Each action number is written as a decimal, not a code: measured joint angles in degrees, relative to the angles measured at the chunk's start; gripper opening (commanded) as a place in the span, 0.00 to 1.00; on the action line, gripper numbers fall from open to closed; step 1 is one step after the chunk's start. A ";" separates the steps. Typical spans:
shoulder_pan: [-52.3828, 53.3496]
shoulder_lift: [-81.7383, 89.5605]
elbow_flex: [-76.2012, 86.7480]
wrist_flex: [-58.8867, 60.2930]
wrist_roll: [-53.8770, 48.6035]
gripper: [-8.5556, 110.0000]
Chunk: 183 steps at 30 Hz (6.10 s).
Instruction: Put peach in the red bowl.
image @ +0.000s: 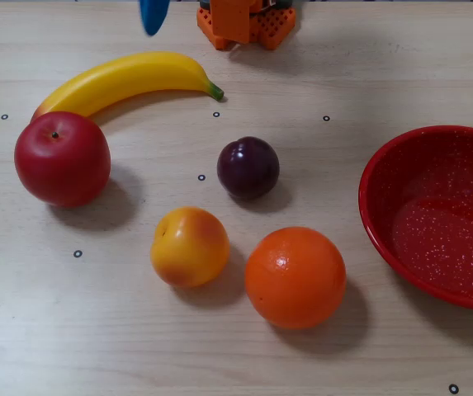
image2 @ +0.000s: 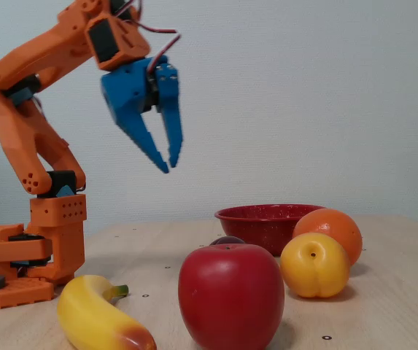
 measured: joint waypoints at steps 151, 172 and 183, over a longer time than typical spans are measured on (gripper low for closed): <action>-11.25 -67.59 -49.13 4.22 17.23 0.52; -11.25 -68.73 -49.13 1.67 17.23 0.52; -11.34 -71.54 -50.27 0.53 17.23 0.52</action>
